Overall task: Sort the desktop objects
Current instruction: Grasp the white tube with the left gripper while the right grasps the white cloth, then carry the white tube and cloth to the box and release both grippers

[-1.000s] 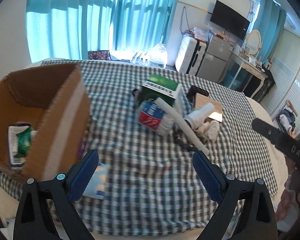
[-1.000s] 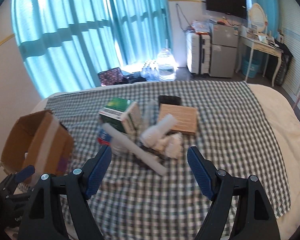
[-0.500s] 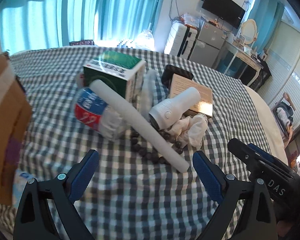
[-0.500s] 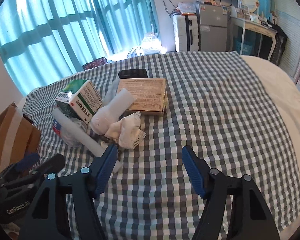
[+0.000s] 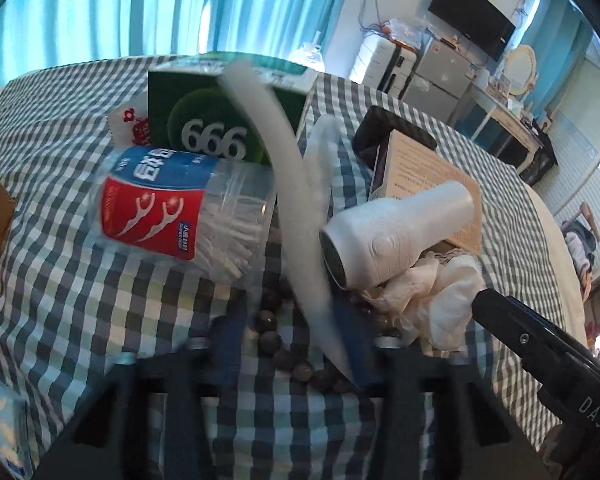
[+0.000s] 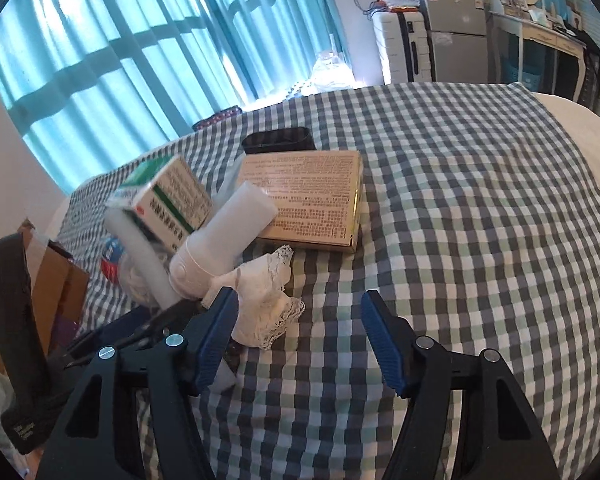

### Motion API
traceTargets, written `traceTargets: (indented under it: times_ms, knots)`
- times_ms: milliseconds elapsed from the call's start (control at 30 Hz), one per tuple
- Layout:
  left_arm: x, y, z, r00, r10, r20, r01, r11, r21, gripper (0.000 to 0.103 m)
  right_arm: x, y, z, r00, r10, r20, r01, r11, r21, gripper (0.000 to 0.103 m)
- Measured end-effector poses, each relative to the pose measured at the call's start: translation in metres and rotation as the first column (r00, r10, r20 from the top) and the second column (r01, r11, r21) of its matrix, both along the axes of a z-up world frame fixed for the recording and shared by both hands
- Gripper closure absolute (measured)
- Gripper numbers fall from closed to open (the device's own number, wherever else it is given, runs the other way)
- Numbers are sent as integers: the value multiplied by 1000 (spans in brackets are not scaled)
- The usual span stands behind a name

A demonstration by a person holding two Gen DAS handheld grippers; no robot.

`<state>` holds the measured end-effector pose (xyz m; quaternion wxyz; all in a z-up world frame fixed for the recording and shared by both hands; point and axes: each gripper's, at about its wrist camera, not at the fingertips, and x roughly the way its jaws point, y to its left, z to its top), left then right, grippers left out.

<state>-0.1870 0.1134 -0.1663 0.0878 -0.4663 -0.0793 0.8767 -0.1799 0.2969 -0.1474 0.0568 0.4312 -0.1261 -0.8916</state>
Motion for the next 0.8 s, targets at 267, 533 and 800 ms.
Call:
traceTargets:
  times_ms: [267, 533, 800]
  knots:
    - [9, -10, 12, 998, -46, -43, 46, 999, 5, 89, -18, -22, -12, 998, 54, 17, -54, 998, 30, 39]
    - [21, -33, 39, 996, -30, -85, 31, 999, 15, 91, -9, -21, -11, 999, 28, 29, -28, 1000, 8, 87]
    - [53, -62, 80, 988, -12, -152, 14, 1000, 8, 91, 38, -12, 33, 996, -42, -73, 48, 996, 81, 87]
